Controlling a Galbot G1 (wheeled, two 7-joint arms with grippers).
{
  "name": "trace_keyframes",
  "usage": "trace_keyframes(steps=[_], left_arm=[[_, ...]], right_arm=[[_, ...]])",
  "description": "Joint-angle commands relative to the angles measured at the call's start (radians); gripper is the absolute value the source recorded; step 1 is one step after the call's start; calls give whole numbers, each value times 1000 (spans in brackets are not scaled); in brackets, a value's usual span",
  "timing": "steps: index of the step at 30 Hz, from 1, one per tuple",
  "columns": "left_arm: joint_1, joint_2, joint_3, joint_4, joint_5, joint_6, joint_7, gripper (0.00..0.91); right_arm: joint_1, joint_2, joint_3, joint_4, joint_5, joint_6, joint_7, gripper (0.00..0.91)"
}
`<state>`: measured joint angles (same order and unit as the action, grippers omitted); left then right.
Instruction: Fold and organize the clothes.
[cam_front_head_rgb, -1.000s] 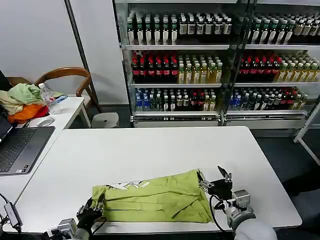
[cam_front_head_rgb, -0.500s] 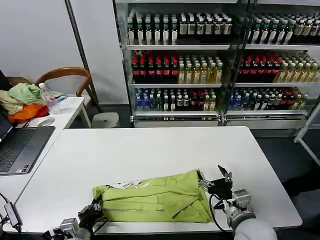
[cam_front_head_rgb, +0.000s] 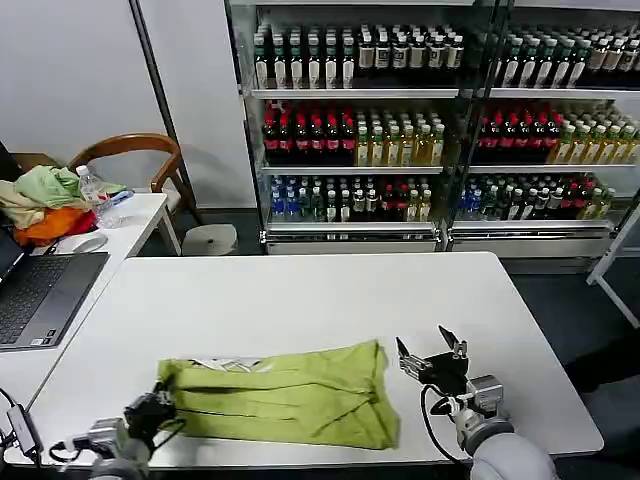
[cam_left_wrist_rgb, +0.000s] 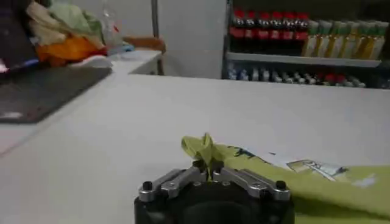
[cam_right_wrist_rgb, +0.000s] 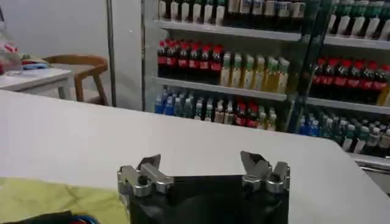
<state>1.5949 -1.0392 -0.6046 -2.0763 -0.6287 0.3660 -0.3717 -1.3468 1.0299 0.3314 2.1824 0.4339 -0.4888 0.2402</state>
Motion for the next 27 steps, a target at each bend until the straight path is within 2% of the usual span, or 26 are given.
trace_keyframes(steps=[1,8,13,19,27], left_arm=[[3,51,-279,24,-4,67,13,40],[18,131,-392,106,1,83,30,40],[21,115,-367,11,-17,85,32,40],[14,38,-190,-141,-6,77,65,40],[-40,-43,72,-148,140,14,152,40]], right_arm=[[15,-6,-8,-4,0,2,-1,907],[18,-13,-7,-6,1,11,-2,907],[10,-17,-4,-6,0,15,-2,907],[-3,-22,10,3,-2,15,-1,907],[-37,-38,57,19,-2,15,0,907]])
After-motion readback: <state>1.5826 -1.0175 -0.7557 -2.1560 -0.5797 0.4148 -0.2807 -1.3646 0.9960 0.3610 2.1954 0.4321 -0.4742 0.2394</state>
